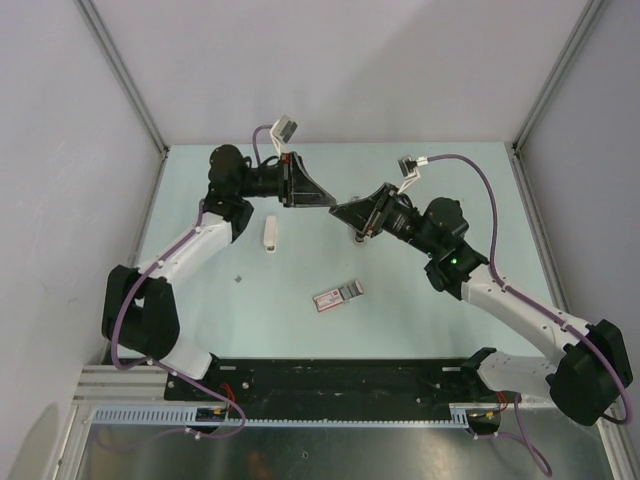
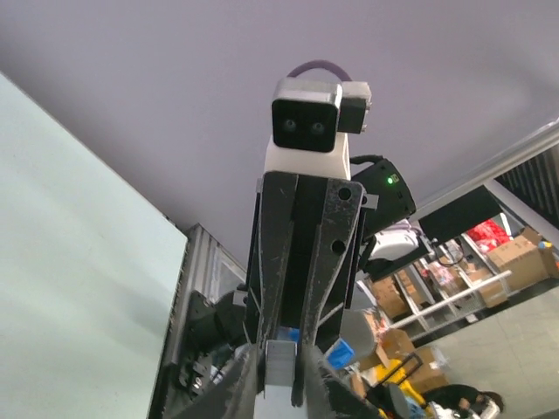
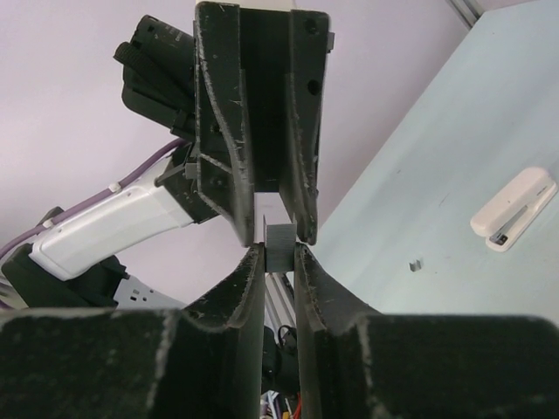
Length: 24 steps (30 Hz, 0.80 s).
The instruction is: Unload the staples from the stapler
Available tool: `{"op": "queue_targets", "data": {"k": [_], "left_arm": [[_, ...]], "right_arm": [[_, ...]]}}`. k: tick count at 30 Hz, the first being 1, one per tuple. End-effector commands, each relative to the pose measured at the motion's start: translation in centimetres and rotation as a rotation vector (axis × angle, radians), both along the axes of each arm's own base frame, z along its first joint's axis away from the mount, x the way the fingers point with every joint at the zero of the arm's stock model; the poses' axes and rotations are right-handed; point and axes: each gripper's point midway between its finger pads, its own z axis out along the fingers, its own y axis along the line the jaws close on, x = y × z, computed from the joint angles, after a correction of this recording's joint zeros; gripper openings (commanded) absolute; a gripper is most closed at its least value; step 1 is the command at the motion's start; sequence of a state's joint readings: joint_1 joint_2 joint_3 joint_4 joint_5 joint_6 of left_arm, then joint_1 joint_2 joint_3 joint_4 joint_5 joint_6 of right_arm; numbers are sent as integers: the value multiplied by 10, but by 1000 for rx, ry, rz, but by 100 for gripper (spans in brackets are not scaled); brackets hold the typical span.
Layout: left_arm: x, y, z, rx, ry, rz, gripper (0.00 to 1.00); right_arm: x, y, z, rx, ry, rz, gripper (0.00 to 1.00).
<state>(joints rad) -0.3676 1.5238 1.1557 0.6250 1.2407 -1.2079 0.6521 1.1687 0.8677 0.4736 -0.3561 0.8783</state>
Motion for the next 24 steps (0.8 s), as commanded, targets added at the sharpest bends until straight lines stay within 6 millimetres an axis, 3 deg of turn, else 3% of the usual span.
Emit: {"op": "queue_targets", "data": {"k": [1,3,5,8,11,13,19,24], "left_arm": [[-15,5,12,-17,-80,-21,42],[-10,9,14,-19,-97,-4,54],[-4,16,16,-21,-122,22,59],[12,31,16,-17,-153,93,61],[25,42,9,18,-200,151,76],[39,46,-7,107,-243,224,79],[68,74,-87,501,-349,428,80],[67,99,-134,709,-436,470,81]], "right_arm": [[0,-5,13,9,-46,-22,8],[-1,-7,3,-33,-28,-25,7],[-1,-10,-16,-105,9,-38,7],[-4,-19,-52,-250,71,-73,6],[-8,-29,-94,-422,122,-115,6],[-12,-33,-123,-535,163,-127,6],[-29,-33,-206,-835,260,-121,4],[-36,-35,-251,-1000,297,-129,3]]}}
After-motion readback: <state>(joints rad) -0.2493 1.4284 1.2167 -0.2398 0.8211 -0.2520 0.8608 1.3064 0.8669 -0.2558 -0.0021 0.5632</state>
